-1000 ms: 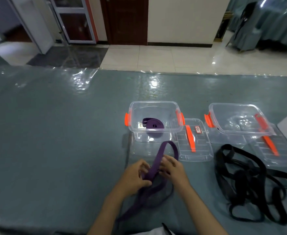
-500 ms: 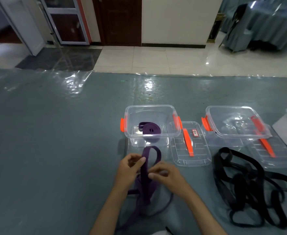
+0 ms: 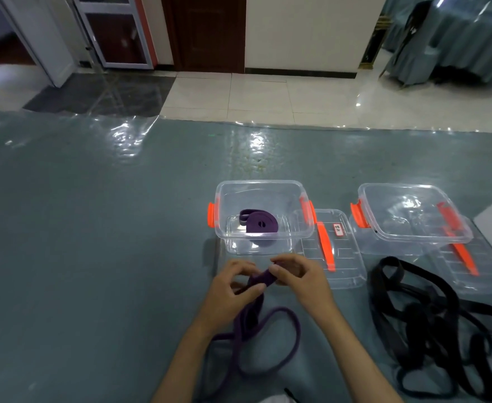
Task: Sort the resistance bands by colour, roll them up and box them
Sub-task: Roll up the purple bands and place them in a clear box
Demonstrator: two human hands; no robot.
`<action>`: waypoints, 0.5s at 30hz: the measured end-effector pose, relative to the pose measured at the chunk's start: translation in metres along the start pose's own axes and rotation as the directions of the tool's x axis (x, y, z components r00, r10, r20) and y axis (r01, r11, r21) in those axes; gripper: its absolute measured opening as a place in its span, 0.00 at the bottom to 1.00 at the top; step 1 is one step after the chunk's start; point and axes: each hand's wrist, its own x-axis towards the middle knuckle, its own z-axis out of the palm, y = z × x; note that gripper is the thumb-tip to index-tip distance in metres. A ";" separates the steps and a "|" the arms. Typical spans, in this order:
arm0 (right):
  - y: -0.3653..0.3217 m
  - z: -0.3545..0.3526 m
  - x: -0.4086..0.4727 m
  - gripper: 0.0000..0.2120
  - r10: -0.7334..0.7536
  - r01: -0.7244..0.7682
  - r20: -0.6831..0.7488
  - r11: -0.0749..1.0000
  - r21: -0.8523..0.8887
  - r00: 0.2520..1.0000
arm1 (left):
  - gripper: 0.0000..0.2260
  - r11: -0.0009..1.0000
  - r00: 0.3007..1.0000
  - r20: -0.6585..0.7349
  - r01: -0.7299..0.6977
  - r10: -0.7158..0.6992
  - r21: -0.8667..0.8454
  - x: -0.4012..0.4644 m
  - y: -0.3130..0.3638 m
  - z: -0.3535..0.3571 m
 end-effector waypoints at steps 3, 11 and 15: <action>-0.010 0.010 -0.004 0.09 -0.025 0.028 -0.058 0.998 0.055 0.998 | 0.18 0.997 0.996 -0.037 -0.079 0.078 -0.018 -0.003 0.010 0.009; -0.029 0.024 -0.011 0.10 -0.021 0.027 -0.100 0.998 0.054 0.995 | 0.21 0.907 0.898 -0.250 -0.275 0.361 0.320 -0.004 0.010 0.008; -0.029 0.024 -0.016 0.10 0.066 -0.042 -0.124 0.982 0.186 0.990 | 0.23 0.909 0.904 -0.237 -0.275 0.355 0.314 -0.008 0.012 0.008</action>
